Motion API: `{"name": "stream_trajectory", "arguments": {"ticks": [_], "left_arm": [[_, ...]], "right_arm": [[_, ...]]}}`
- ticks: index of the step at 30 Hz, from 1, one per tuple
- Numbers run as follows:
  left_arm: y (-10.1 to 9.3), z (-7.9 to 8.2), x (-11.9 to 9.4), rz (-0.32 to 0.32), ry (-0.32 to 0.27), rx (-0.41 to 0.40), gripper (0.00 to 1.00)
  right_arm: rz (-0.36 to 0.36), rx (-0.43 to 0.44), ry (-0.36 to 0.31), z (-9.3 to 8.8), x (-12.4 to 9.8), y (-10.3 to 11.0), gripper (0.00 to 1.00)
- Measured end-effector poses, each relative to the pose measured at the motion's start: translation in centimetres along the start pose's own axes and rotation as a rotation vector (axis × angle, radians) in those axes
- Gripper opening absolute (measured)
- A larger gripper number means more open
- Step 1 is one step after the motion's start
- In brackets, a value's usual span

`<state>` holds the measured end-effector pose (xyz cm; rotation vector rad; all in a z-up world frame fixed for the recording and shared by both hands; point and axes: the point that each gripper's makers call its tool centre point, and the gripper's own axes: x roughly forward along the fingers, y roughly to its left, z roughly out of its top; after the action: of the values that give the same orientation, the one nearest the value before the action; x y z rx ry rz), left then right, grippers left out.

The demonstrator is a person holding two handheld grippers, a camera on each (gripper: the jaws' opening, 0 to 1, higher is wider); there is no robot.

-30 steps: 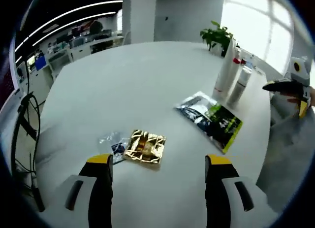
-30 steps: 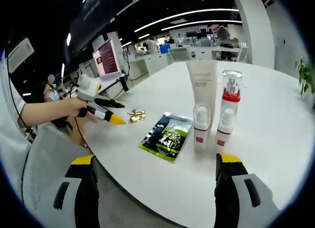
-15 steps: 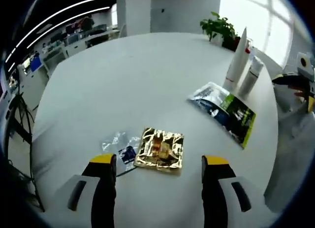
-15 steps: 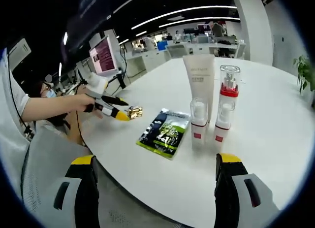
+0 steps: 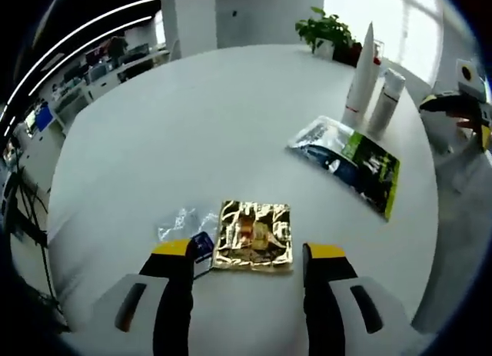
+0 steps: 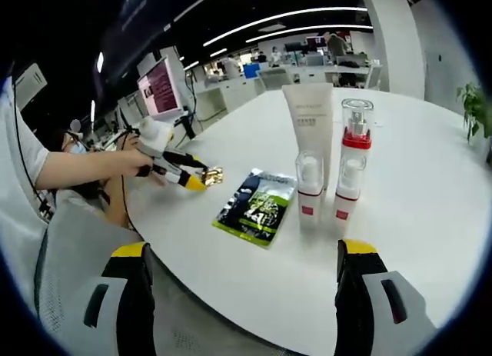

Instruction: Arrange the skincare products in the storage area until every visible bottle or jar stands upright without overlapping.

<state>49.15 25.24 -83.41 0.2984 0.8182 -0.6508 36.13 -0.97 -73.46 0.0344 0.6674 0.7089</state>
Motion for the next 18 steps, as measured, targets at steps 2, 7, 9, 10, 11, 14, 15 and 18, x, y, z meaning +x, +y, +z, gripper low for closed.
{"name": "stream_trajectory", "arguments": {"ticks": [2, 7, 9, 10, 11, 14, 15, 18], "left_arm": [[0.00, -0.02, 0.04, 0.002, 0.003, 0.000, 0.45], [0.09, 0.14, 0.17, 0.005, -0.007, 0.023, 0.42], [-0.05, 0.28, 0.25, 0.001, -0.015, 0.038, 0.36], [-0.08, 0.42, 0.16, 0.007, -0.024, 0.058, 0.36], [-0.15, 0.40, 0.15, 0.005, -0.023, 0.057, 0.36], [-0.14, 0.46, 0.16, 0.003, -0.026, 0.059, 0.36], [-0.17, 0.49, 0.14, 0.005, -0.027, 0.068, 0.36], [-0.25, 0.55, 0.11, 0.007, -0.025, 0.078, 0.36]], "right_arm": [[-0.002, 0.012, -0.005, 0.05, -0.05, -0.19, 0.99], [-0.010, 0.028, -0.016, 0.19, -0.11, -0.31, 0.99], [-0.008, 0.026, -0.013, 0.15, -0.07, -0.22, 0.99], [-0.006, 0.023, -0.010, 0.11, -0.04, -0.16, 0.99], [-0.006, 0.021, -0.007, 0.08, -0.02, -0.16, 0.99], [-0.007, 0.018, -0.006, 0.05, -0.04, -0.23, 0.99], [-0.007, 0.018, -0.006, 0.06, -0.04, -0.22, 0.99], [-0.009, 0.017, -0.008, 0.09, -0.05, -0.21, 0.99]]}}
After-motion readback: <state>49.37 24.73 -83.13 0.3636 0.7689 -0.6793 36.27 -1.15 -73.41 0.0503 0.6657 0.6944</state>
